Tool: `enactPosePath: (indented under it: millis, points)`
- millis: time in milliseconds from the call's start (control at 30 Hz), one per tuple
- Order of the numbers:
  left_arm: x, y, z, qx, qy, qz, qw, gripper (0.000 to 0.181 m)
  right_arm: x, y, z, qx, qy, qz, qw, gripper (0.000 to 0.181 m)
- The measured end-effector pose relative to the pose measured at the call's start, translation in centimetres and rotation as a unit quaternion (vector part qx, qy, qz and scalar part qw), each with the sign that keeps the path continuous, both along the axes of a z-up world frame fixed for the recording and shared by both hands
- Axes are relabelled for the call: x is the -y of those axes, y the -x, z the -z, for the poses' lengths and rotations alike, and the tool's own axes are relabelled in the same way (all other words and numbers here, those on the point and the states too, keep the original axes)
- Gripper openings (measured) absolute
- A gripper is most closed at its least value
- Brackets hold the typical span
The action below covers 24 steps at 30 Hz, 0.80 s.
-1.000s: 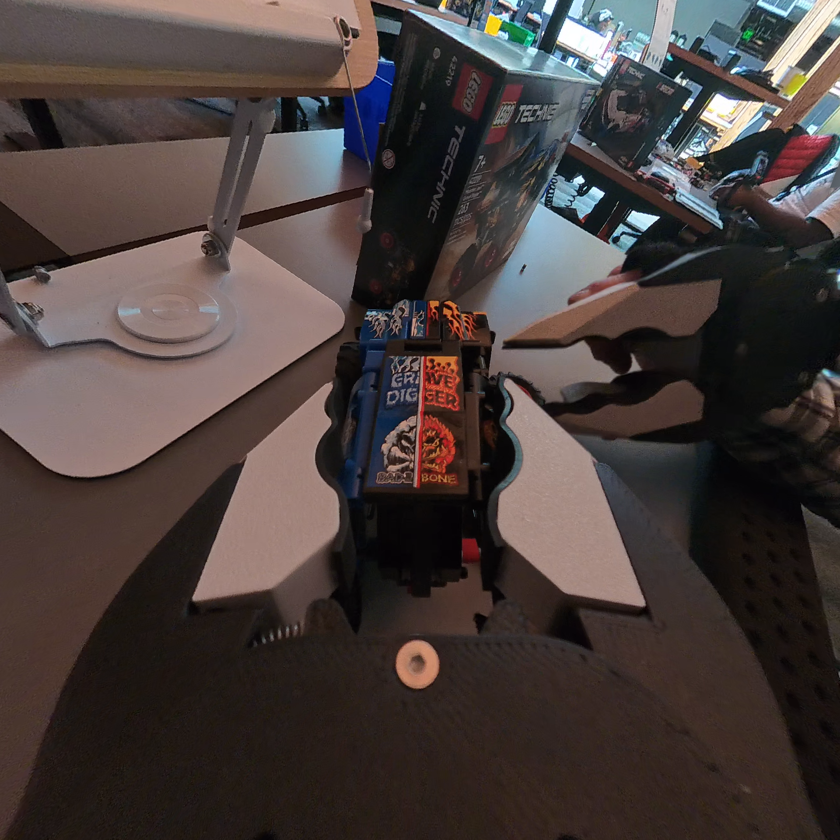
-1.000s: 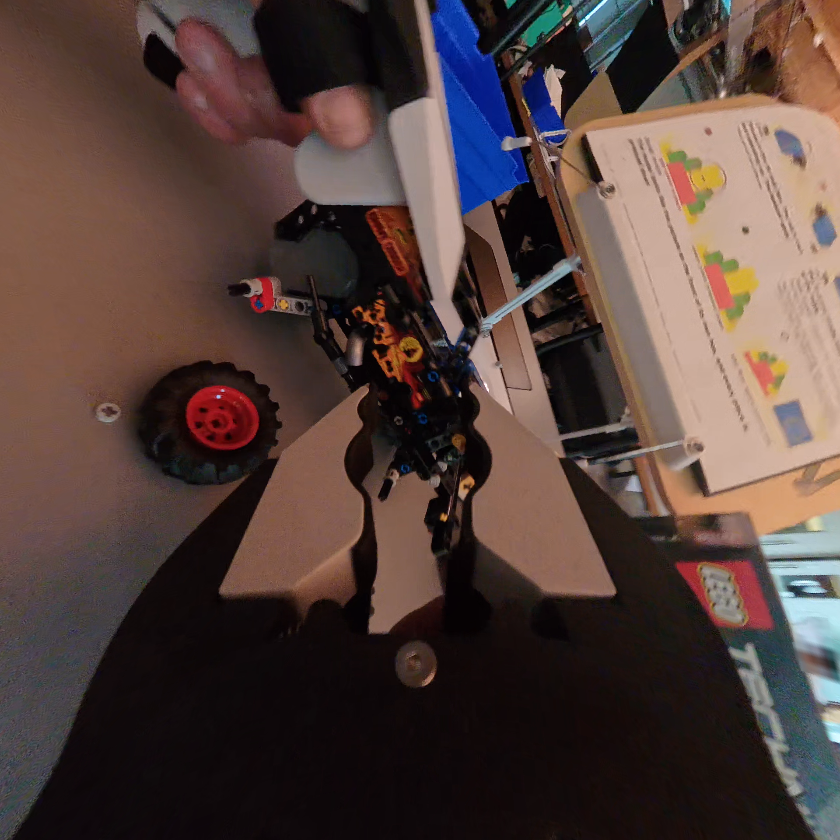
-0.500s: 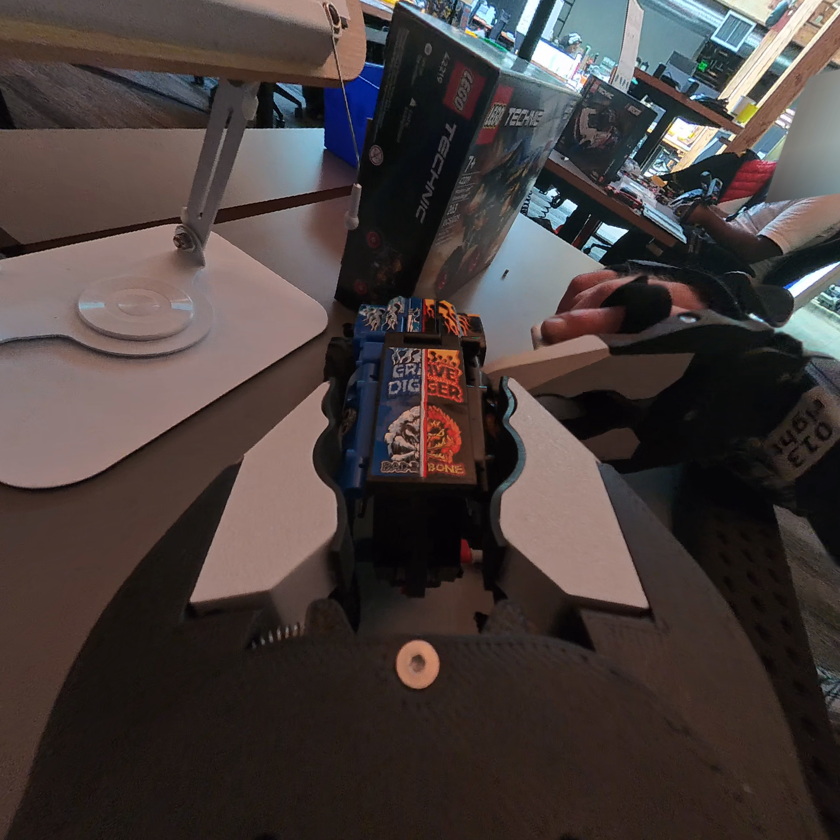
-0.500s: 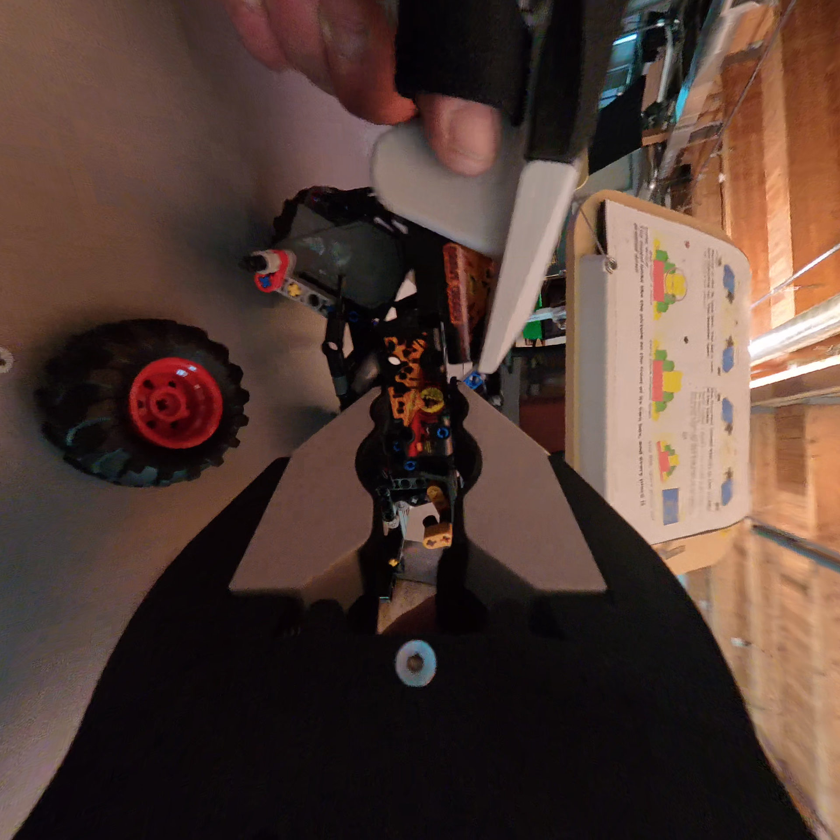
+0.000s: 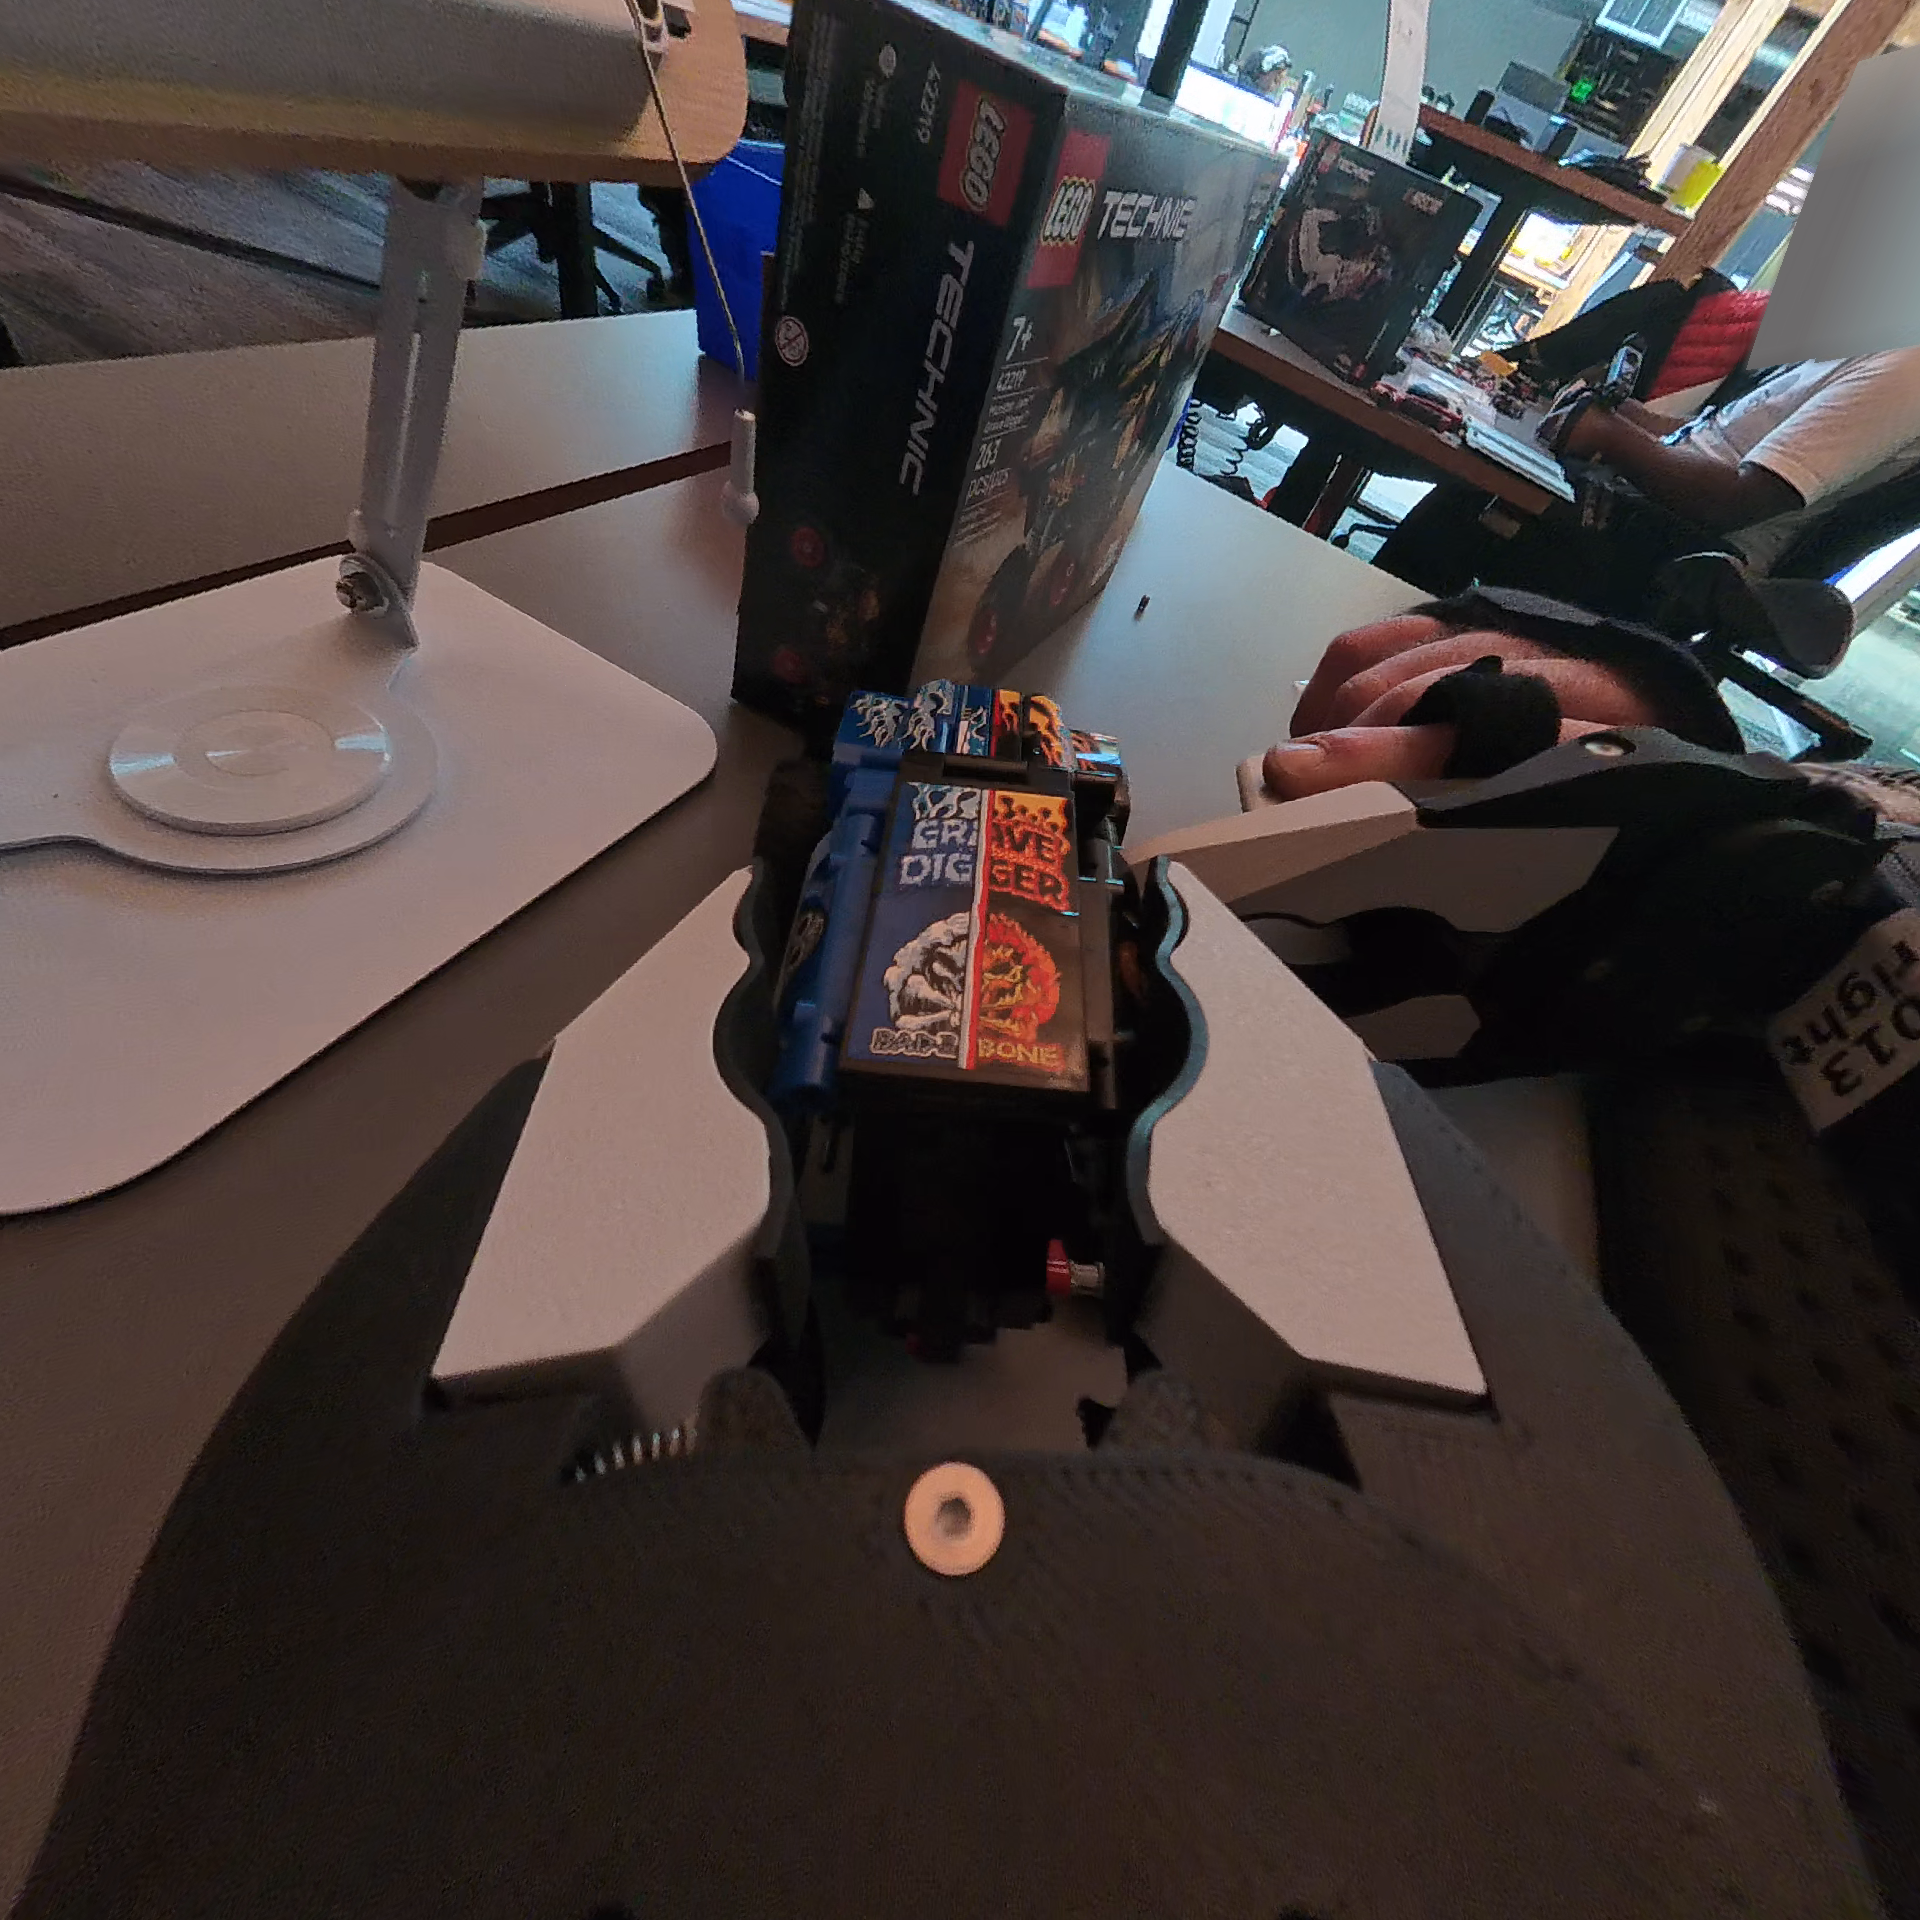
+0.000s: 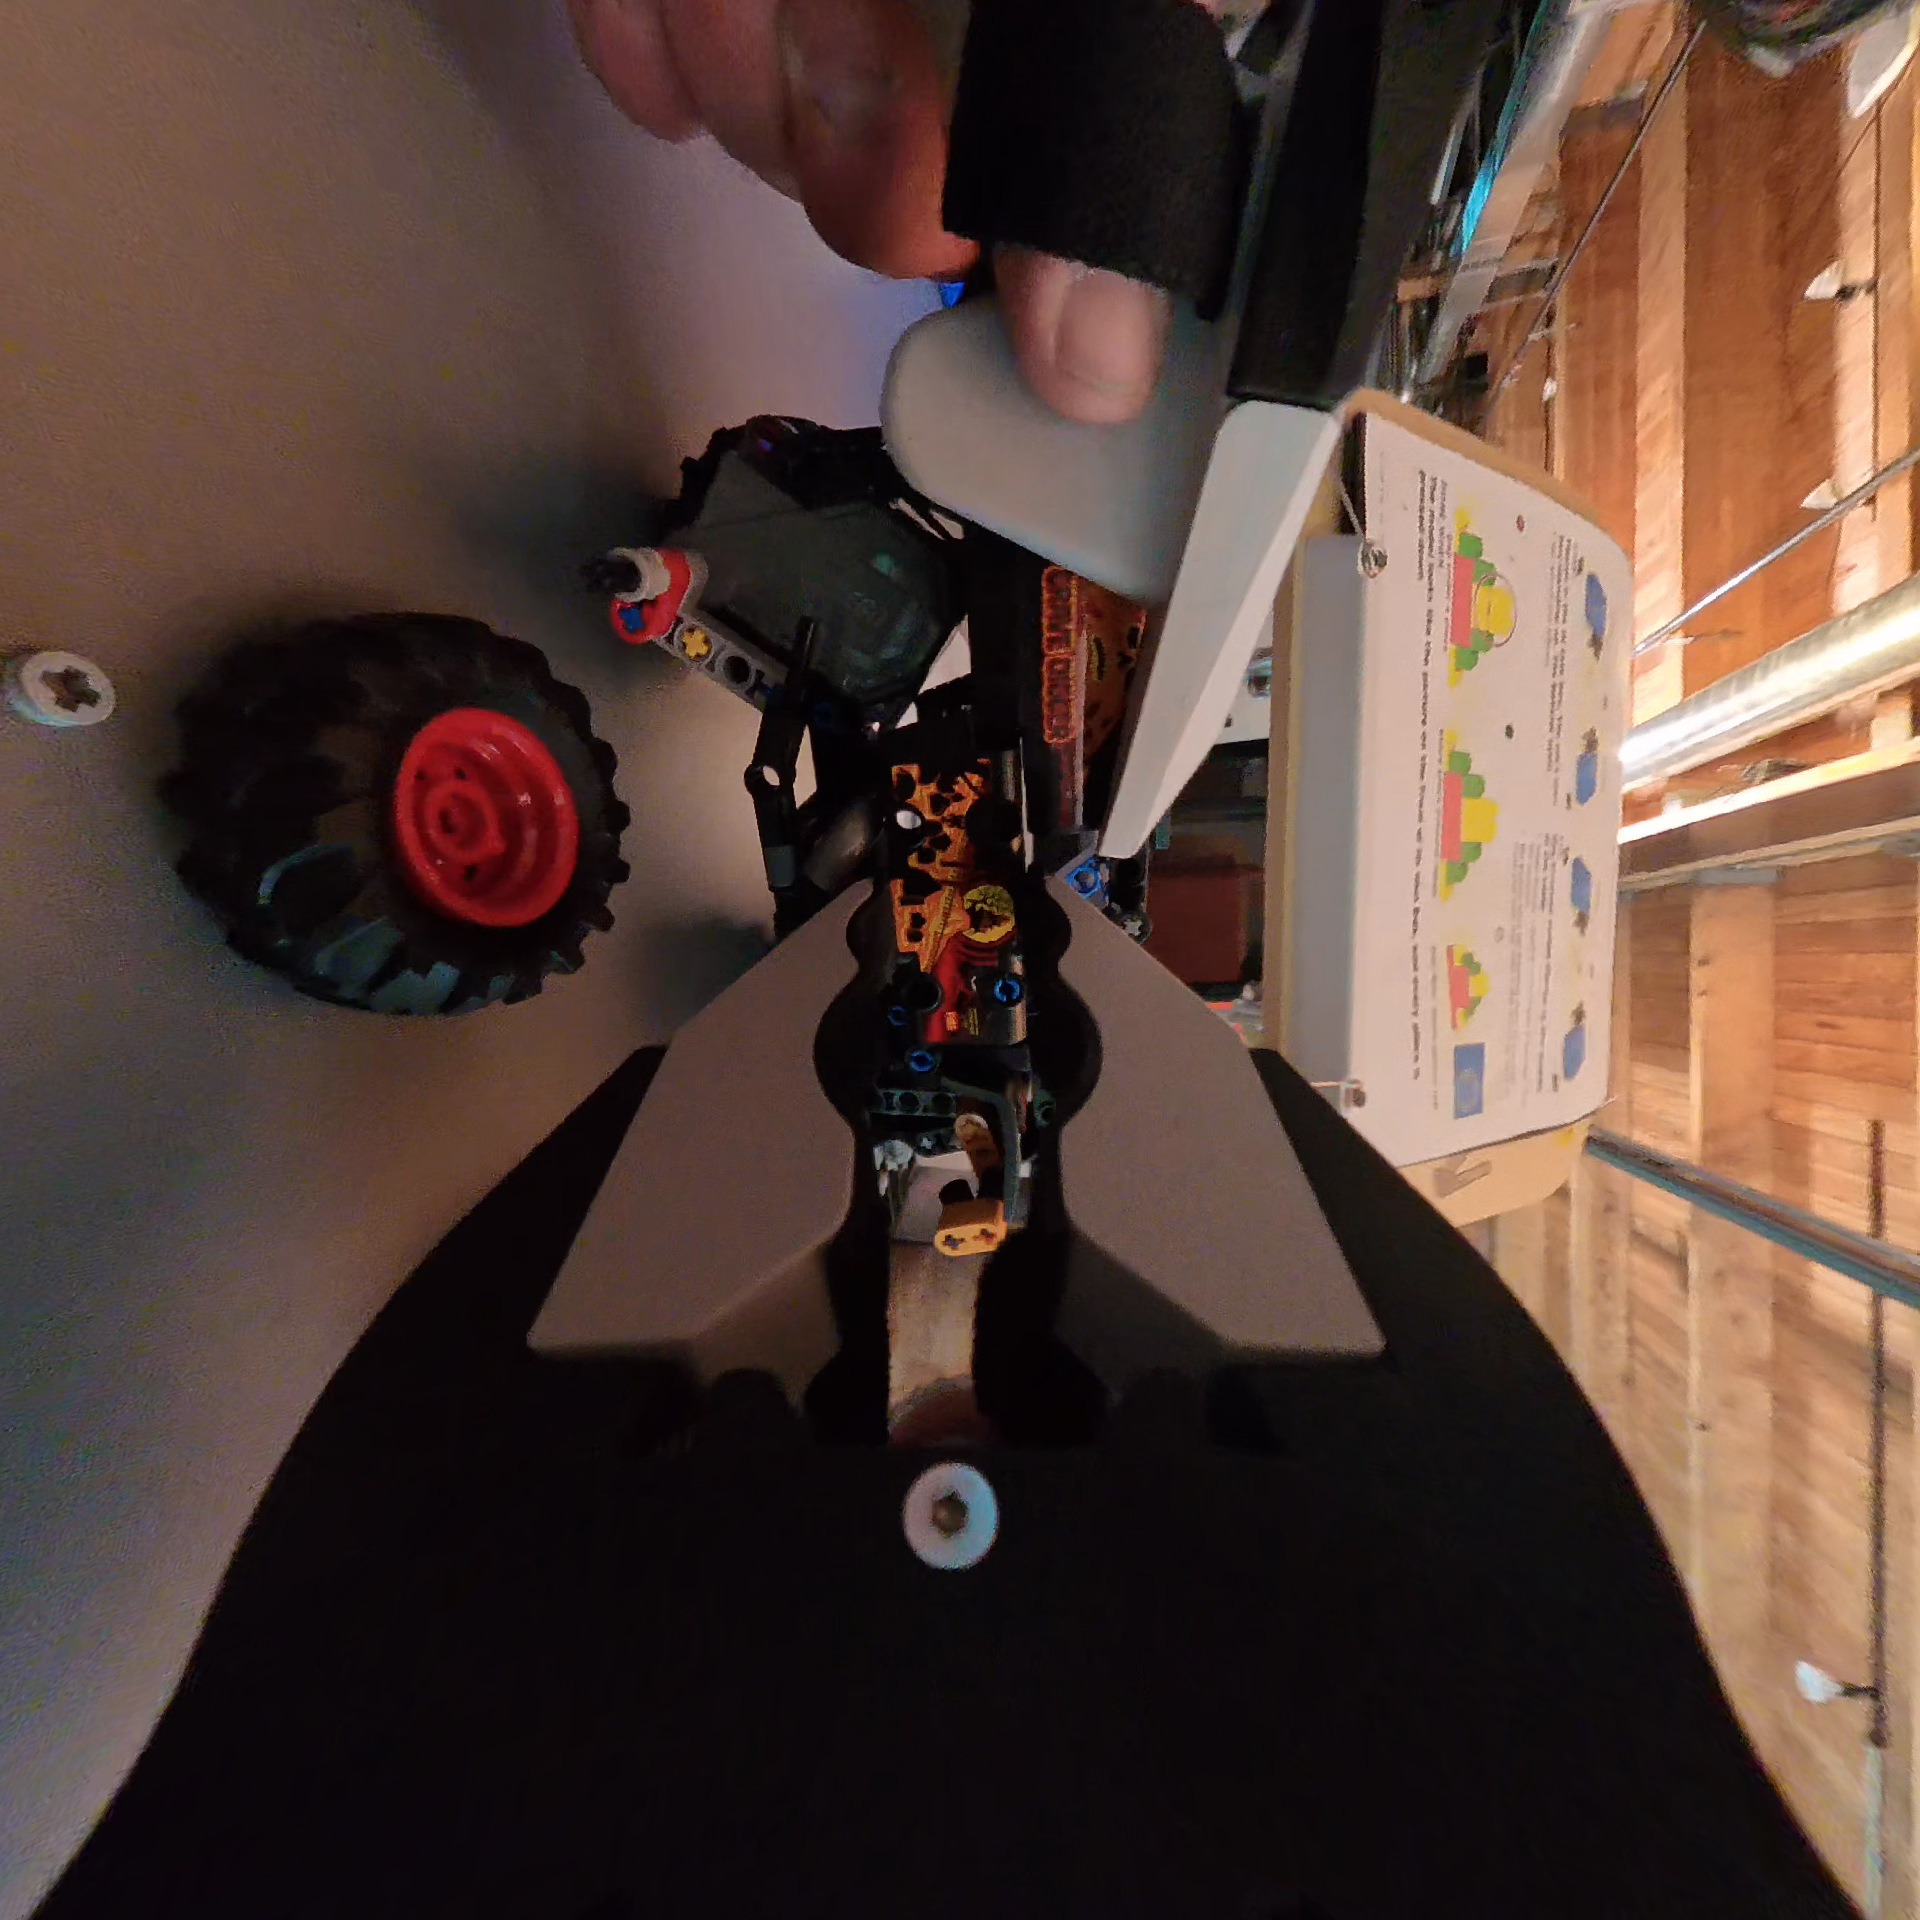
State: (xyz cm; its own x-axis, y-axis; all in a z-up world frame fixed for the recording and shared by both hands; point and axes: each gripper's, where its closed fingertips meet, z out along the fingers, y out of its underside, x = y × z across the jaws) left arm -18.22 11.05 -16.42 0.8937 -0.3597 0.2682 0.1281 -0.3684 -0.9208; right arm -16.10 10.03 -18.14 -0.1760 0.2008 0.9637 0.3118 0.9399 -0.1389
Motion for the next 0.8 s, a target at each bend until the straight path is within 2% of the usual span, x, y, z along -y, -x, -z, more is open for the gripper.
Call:
enactPosePath:
  millis: [100,233,333,433,533,633,667,733,800]
  points:
    - [-0.2,-0.2,0.0,0.002,-0.002,0.002,1.0,0.069,-0.2,-0.3,0.1,-0.002,0.045,0.004,0.999,0.022]
    - [-0.1,-0.7,0.2,0.004,-0.008,0.018,1.0,0.069,0.0,-0.8,0.2,0.002,0.062,-0.013,0.998,0.022]
    - [-0.5,-0.7,0.0,0.013,-0.014,0.022,1.0,0.069,-0.4,-1.0,0.1,0.012,0.189,-0.022,0.982,0.023]
    - [-0.6,-0.8,0.0,0.008,-0.016,0.027,0.999,0.069,-0.4,-1.1,0.1,0.015,0.086,-0.003,0.996,0.022]
    - [-0.5,-0.9,0.0,0.01,-0.018,0.028,0.999,0.069,-0.2,-1.1,0.2,0.009,0.025,0.01,1.0,0.021]
    - [-0.9,1.8,-0.9,0.054,-0.033,-0.027,0.998,0.068,2.1,-1.8,-0.6,-0.009,0.043,-0.025,0.999,0.021]
    - [-0.8,2.0,-1.0,0.046,-0.034,-0.023,0.998,0.067,2.4,-2.0,-0.2,-0.005,0.036,-0.024,0.999,0.022]
    - [-0.8,0.4,-0.3,0.017,-0.028,0.005,0.999,0.067,1.4,-1.9,0.4,0.005,0.049,-0.01,0.999,0.022]
    - [-1.1,0.0,-0.3,0.002,-0.026,-0.003,1.0,0.067,1.7,-2.3,0.5,0.035,0.106,-0.035,0.993,0.022]
